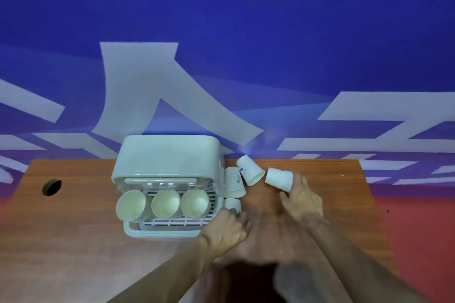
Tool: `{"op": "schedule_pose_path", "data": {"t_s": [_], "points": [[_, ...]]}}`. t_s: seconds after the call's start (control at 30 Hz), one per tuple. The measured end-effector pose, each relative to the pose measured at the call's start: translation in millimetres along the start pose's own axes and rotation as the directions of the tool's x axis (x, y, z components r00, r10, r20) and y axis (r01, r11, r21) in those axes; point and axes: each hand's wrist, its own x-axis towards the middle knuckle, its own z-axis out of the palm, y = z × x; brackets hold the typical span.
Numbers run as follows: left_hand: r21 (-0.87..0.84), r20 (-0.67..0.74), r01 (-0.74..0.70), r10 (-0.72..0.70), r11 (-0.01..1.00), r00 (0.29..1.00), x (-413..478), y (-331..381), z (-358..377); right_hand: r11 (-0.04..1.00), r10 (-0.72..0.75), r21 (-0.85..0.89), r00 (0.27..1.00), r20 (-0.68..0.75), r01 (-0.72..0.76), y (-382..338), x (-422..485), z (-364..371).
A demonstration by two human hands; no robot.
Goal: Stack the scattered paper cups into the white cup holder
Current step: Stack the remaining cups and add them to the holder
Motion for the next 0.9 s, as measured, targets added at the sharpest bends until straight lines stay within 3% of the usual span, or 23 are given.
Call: {"op": "schedule_pose_path", "data": {"t_s": [0.13, 0.23, 0.37, 0.43, 0.5, 0.57, 0.6, 0.73, 0.8, 0.9], "points": [[0.074, 0.065, 0.009, -0.013, 0.997, 0.998, 20.7, -3.5, 3.5, 0.972, 0.172, 0.175, 0.983, -0.07, -0.157, -6.2, 12.0, 13.3], [0.077, 0.083, 0.039, -0.046, 0.996, 0.996, 30.5, -5.8, 11.2, 0.908, 0.31, 0.299, 0.951, -0.012, -0.292, -2.9, 23.2, 15.7], [-0.037, 0.123, 0.148, -0.143, 0.988, 0.982, 39.8, -11.8, -4.6, 0.846, 0.329, 0.43, 0.943, 0.048, -0.317, 12.1, 23.5, 15.6], [-0.113, 0.088, 0.291, -0.282, 0.95, 0.955, 43.8, -12.5, -17.3, 0.925, 0.206, 0.344, 0.973, -0.103, -0.159, 23.0, 14.8, 12.3], [-0.254, 0.163, 0.409, -0.378, 0.877, 0.911, 50.0, -9.1, -14.1, 0.984, -0.077, 0.129, 0.951, -0.3, 0.121, 37.5, 5.2, 11.3], [-0.299, 0.185, 0.483, -0.446, 0.823, 0.876, 56.2, -2.0, -3.0, 0.939, -0.338, -0.051, 0.884, -0.324, 0.34, 49.3, -4.0, 14.5], [-0.303, 0.189, 0.505, -0.468, 0.809, 0.863, 57.3, 0.9, 3.4, 0.916, -0.401, -0.099, 0.868, -0.294, 0.389, 51.9, -8.6, 16.8], [-0.403, 0.057, 0.441, -0.459, 0.802, 0.887, 45.4, 10.6, 10.6, 0.871, -0.485, -0.21, 0.848, -0.212, 0.445, 54.2, -19.6, 25.0], [-0.371, 0.008, 0.322, -0.344, 0.871, 0.939, 35.2, 15.2, 8.4, 0.862, -0.497, -0.221, 0.847, -0.19, 0.456, 53.1, -23.7, 26.3], [-0.274, 0.063, 0.128, -0.115, 0.953, 0.991, 33.2, 19.5, 9.6, 0.887, -0.456, -0.178, 0.868, -0.198, 0.426, 52.3, -28.9, 24.6]]}}
